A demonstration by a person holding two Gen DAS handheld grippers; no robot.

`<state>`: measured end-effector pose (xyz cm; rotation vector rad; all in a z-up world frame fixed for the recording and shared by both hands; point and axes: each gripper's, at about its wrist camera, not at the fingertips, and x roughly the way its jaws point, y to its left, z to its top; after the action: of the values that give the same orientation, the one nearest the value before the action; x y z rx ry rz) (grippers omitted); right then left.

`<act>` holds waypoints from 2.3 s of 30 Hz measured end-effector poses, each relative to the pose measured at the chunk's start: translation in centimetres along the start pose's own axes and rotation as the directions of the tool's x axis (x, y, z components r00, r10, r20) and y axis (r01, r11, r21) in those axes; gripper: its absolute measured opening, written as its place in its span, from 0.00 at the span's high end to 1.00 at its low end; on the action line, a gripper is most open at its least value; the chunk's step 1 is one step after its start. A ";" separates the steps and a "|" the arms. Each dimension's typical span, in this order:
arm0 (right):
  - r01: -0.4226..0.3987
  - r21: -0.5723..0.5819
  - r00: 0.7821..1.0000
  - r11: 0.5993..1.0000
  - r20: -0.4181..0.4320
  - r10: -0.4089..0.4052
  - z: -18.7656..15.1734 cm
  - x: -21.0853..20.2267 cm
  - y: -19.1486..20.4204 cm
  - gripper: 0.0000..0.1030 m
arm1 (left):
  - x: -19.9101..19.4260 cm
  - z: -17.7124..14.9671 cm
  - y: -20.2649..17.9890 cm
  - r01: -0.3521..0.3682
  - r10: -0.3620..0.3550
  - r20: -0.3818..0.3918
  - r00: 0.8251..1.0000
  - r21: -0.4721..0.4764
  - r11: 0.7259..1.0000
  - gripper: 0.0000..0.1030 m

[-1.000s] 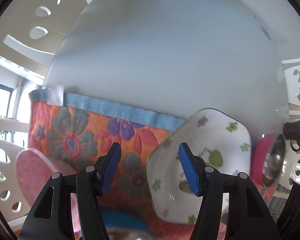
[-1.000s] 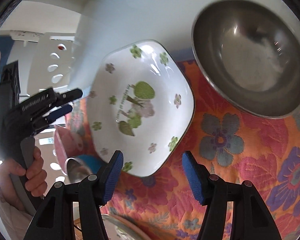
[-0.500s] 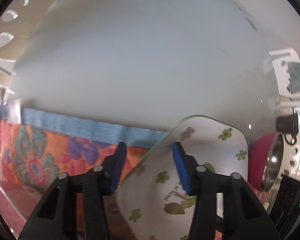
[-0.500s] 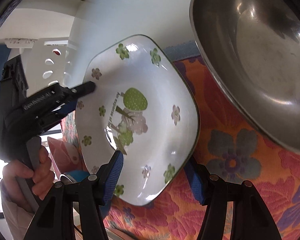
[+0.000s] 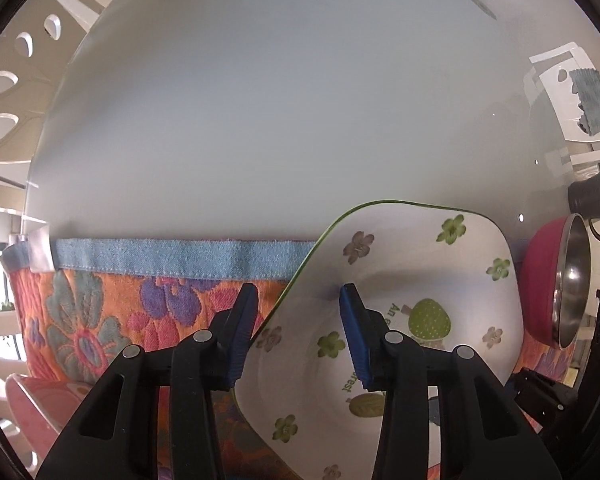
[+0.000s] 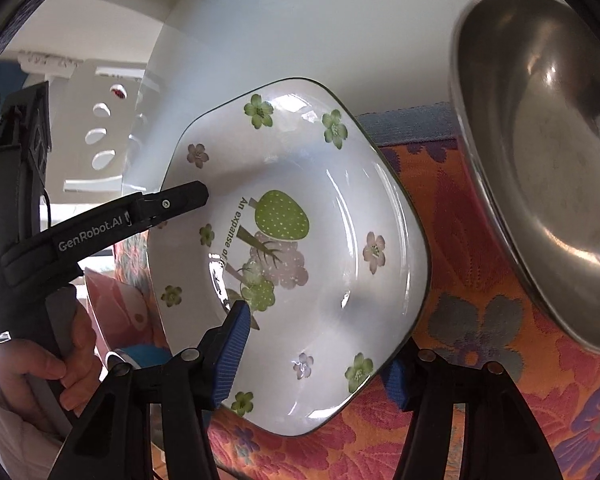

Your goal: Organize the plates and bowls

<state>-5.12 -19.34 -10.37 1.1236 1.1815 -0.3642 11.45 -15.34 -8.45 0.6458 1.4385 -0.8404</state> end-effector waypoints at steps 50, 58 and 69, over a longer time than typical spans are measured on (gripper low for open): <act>-0.057 -0.091 0.998 0.994 -0.016 0.056 -1.3 -5.3 3.8 0.49 | -12.5 -15.0 5.7 0.038 -0.037 0.031 0.999 -0.040 0.998 0.62; -0.092 -0.131 0.996 0.987 -0.020 0.090 -3.6 -7.7 5.8 0.49 | -16.4 -17.1 4.3 0.027 -0.021 0.073 0.997 -0.081 0.996 0.62; -0.082 -0.210 0.996 0.974 -0.053 0.073 -7.5 -8.4 8.8 0.49 | -16.7 -23.0 6.1 0.068 -0.053 0.072 0.996 -0.225 0.972 0.62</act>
<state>-6.00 -11.66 1.65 0.9925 1.1822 -0.1494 3.95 8.64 6.20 0.3993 1.4749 -0.7239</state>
